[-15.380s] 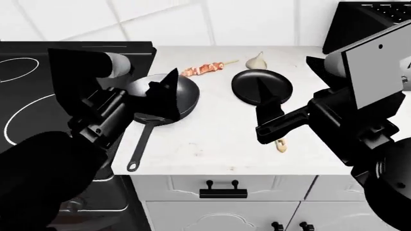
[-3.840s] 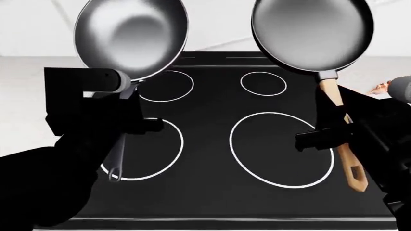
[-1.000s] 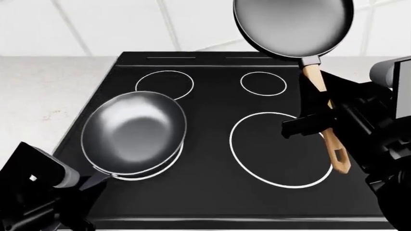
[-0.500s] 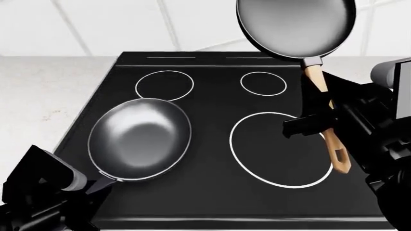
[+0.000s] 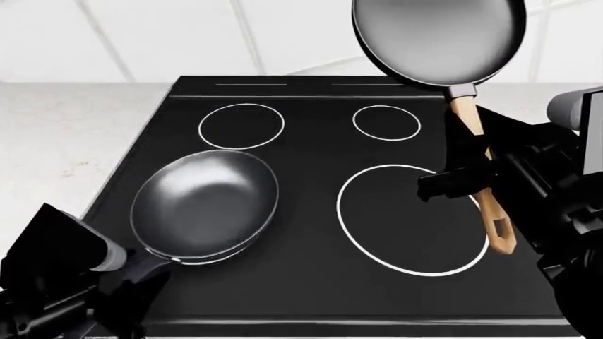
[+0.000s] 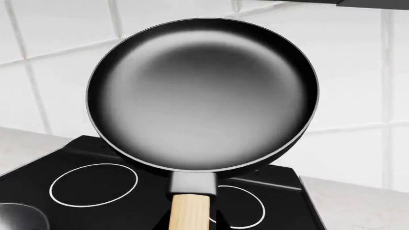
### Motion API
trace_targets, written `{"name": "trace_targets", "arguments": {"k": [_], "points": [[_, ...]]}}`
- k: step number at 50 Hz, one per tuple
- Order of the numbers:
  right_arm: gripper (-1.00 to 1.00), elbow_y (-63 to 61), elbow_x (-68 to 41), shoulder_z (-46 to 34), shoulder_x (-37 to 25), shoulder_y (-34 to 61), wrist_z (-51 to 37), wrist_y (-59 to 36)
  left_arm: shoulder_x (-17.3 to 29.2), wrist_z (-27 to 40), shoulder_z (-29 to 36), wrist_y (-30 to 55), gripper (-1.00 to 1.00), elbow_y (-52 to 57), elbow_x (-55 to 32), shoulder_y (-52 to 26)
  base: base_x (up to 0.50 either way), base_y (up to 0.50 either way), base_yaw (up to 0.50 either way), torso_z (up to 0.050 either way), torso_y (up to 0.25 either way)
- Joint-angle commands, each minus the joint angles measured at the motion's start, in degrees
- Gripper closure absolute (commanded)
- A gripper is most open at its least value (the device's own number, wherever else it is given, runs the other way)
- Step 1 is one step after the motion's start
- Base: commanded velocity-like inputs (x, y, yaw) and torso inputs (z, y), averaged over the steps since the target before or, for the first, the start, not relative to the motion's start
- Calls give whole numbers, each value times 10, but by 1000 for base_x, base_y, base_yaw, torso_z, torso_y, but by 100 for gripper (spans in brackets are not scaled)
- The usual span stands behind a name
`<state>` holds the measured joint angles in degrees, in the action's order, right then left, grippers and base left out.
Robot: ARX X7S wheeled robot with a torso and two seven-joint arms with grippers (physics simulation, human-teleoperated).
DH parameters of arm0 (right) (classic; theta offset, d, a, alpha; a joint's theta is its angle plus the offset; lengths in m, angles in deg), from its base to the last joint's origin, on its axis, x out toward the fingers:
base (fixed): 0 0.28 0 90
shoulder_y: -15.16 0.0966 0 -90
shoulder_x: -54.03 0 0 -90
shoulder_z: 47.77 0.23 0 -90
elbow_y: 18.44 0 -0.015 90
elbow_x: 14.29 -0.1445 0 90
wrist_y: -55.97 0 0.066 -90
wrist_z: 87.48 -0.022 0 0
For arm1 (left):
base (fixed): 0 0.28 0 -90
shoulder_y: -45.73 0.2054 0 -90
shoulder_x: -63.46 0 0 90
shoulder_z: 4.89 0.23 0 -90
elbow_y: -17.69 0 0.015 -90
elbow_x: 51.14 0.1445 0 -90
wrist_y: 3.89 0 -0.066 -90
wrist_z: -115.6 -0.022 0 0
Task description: Place both pans onto different burners. Then place the garlic and the skewer on different pans.
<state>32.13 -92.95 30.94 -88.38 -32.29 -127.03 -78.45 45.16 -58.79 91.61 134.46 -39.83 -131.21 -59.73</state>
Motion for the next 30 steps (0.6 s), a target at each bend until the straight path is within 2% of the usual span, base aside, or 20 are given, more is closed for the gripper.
{"name": "trace_targets", "arguments": {"k": [1, 15, 24, 30], "points": [[100, 0, 38, 26, 1, 14, -2, 5, 1, 6, -4, 10, -100, 3, -4, -27, 0, 0, 0, 0, 0], [100, 0, 42, 28, 1, 8, 0, 10, 25, -1, -42, -7, -100, 38, -31, -29, 0, 0, 0, 1, 2], [100, -10, 30, 32, -8, 3, 0, 9, 49, 5, -90, -24, -100, 71, -87, -73, 0, 0, 0, 1, 2], [100, -19, 16, 32, -17, 7, -5, 1, 40, 24, -97, -39, -100, 74, -103, -123, 0, 0, 0, 0, 2]]}}
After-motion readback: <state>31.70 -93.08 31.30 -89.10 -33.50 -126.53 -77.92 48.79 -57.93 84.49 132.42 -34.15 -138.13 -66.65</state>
